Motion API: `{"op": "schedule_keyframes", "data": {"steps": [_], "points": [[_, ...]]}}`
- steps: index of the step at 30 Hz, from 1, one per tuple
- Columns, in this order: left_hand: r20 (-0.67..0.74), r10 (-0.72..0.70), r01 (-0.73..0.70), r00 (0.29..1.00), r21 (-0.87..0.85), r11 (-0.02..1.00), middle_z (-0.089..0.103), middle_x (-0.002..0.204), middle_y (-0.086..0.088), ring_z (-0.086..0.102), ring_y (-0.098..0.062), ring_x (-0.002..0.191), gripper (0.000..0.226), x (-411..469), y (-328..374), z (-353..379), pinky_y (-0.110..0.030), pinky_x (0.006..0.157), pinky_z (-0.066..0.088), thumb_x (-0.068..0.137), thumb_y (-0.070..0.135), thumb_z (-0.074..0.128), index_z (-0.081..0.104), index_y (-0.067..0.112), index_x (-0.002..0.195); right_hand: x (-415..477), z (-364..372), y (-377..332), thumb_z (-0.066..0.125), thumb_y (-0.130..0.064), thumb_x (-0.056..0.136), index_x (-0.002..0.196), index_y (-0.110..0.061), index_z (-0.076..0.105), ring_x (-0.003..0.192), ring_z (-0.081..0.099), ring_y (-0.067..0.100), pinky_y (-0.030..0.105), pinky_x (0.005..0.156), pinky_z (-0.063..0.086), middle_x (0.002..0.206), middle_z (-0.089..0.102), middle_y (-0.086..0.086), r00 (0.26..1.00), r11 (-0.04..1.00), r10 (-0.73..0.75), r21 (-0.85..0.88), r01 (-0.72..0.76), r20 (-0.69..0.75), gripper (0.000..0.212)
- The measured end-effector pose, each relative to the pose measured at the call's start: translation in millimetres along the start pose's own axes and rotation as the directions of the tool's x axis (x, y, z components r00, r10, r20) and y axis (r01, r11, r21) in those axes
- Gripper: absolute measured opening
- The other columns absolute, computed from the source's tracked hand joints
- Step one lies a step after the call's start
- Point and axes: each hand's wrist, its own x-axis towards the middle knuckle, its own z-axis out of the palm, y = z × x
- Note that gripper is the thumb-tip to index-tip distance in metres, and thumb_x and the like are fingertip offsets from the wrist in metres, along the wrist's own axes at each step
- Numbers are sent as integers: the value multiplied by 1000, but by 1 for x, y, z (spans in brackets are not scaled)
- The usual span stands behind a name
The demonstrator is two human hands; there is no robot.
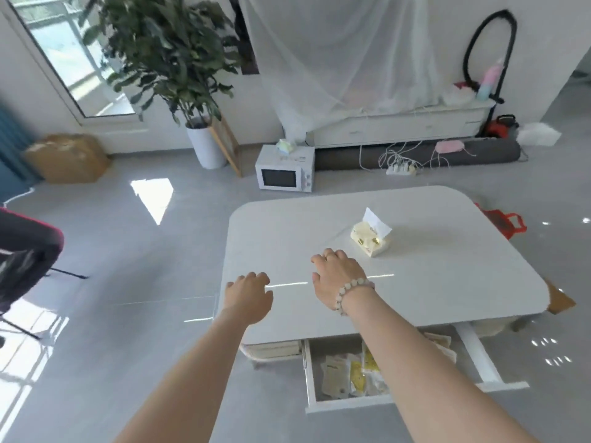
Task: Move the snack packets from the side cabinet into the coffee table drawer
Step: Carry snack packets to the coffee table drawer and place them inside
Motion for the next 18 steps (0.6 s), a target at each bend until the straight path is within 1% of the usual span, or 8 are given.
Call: {"op": "schedule_keyframes", "data": {"steps": [5,9,11,14,18], "points": [[-27,-175,173,984,-56,983,52,131,-2,47,-22,123,39,-56,-121,-19,-32,99,34,98,32,37,44,22,135,12,2,-131,27,-24,100,135,-14,40,123,39,25,37,96,38,136,40,8,987,987,-160,-28,161,25,39],[-43,-309,302,950,-120,946,50,134,-3,46,-24,124,41,-112,-218,-34,-34,99,35,99,36,34,43,22,137,20,10,-244,27,-19,99,134,-13,41,128,35,24,36,96,36,139,39,8,960,960,-279,-9,279,29,37],[-50,-374,365,926,-141,920,50,136,-3,45,-25,125,41,-140,-265,-36,-34,100,34,99,36,35,43,21,136,20,16,-299,26,-20,100,134,-14,40,132,32,24,37,98,35,142,37,8,944,944,-330,2,330,30,38],[-69,-484,471,872,-149,870,49,137,-3,45,-25,126,40,-184,-329,-36,-34,100,34,100,36,35,43,21,136,16,24,-378,27,-25,101,136,-14,39,134,30,24,38,102,33,144,36,9,889,889,-455,-33,457,57,39],[-107,-638,617,762,-177,767,48,137,-4,44,-26,127,42,-243,-396,-36,-36,99,35,100,36,33,40,22,139,10,19,-478,29,-25,101,136,-13,40,132,32,26,37,103,32,143,37,9,781,779,-622,-51,625,53,39]]}}
